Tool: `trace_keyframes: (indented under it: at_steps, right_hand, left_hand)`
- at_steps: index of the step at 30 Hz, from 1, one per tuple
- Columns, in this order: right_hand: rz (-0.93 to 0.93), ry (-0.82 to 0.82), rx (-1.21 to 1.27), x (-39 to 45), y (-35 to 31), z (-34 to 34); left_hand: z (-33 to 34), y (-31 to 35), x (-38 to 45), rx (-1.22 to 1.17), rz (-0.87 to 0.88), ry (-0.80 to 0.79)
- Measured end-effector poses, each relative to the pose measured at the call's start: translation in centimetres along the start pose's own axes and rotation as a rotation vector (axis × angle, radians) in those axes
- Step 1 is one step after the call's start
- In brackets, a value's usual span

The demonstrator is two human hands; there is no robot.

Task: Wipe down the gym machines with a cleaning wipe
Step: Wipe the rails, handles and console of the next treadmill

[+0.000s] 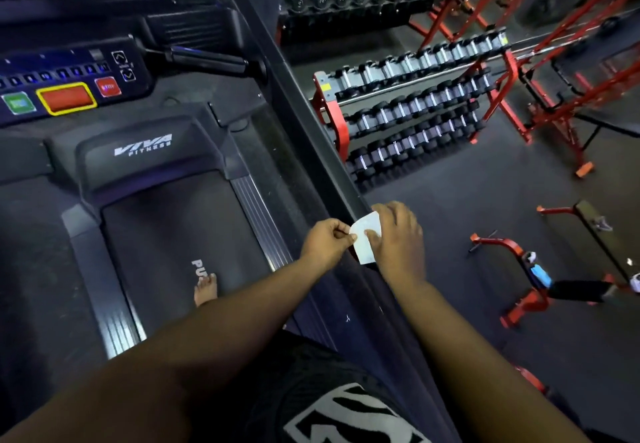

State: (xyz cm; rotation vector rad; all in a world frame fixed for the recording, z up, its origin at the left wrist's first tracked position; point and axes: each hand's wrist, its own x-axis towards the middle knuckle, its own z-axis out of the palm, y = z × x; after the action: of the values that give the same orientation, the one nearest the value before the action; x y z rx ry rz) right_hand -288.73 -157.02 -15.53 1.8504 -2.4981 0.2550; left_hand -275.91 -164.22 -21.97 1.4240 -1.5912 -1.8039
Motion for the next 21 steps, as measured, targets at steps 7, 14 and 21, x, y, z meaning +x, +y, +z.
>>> trace_keyframes:
  at_steps: [7, 14, 21]
  right_hand:
    - [-0.404, -0.208, -0.428, -3.2, 2.0, 2.9]
    - [-0.694, -0.496, -1.105, 1.0, -0.9, 4.2]
    - [-0.757, -0.675, -1.328, 2.6, -3.2, 5.2]
  left_hand:
    - [-0.5, -1.5, 1.8, 0.095, 0.005, 0.010]
    - [-4.5, -3.5, 4.7, 0.338, 0.191, 0.053]
    - [-7.6, -3.5, 7.1, 0.669, 0.363, -0.024]
